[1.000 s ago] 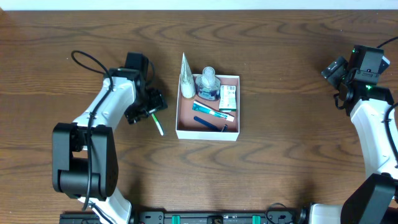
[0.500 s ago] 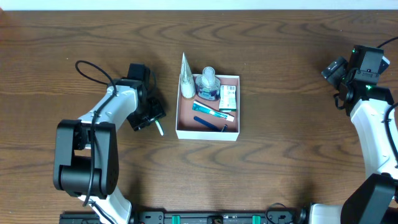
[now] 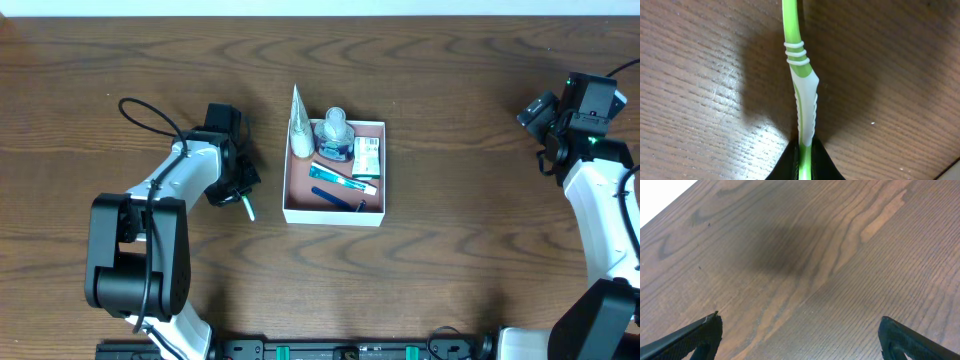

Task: Pack container
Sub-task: 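Move the left gripper to the green toothbrush and grasp it, then lift the toothbrush and lay it in the box beside the toothpaste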

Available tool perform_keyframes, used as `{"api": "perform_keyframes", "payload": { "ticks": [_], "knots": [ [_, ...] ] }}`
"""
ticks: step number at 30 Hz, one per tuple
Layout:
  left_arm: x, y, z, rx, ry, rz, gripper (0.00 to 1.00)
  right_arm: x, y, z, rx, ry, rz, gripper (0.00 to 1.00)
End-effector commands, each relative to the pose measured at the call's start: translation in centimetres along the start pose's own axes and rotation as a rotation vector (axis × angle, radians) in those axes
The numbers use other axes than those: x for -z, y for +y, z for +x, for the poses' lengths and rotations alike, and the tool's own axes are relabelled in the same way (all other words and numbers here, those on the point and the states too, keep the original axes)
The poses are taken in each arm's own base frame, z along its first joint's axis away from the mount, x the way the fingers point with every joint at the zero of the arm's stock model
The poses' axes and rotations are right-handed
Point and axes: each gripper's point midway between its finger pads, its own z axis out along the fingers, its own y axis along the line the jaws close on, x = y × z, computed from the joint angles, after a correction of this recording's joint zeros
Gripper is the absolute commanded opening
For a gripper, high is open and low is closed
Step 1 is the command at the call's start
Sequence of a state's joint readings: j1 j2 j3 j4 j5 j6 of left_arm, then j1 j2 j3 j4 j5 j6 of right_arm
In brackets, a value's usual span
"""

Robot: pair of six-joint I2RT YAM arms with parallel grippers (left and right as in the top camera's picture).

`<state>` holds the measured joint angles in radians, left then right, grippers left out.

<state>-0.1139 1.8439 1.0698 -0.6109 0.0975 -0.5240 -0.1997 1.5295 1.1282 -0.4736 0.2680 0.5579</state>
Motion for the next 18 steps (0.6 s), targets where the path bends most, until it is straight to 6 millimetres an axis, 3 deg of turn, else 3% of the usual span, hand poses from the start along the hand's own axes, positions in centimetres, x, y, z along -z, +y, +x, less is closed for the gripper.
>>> {"api": "perform_keyframes", "payload": {
  "ticks": [1,4,7,14,18],
  "knots": [
    [-0.9,0.9,0.2,-0.015,0.005,-0.044,0.06,-0.1,-0.3,-0.2,0.002,-0.006,0.010,0.99],
    [0.6,0.2,-0.8,-0.069,-0.016,-0.031,0.06,-0.1,-0.3,-0.2,0.002,-0.006,0.010,0.99],
    [3.9,-0.6,-2.5,-0.143,-0.057,-0.009,0.06,-0.1,-0.3,-0.2,0.002,-0.006,0.010,0.99],
    [17.6,-4.4,-6.9,-0.441,-0.339,0.104,0.06,-0.1,-0.3,-0.2,0.002,-0.006,0.010,0.99],
    [24.2,-8.2,-4.9,-0.818,-0.526,0.213,0.06,-0.1,-0.3,-0.2,0.001,-0.006,0.010,0.99]
  ]
}}
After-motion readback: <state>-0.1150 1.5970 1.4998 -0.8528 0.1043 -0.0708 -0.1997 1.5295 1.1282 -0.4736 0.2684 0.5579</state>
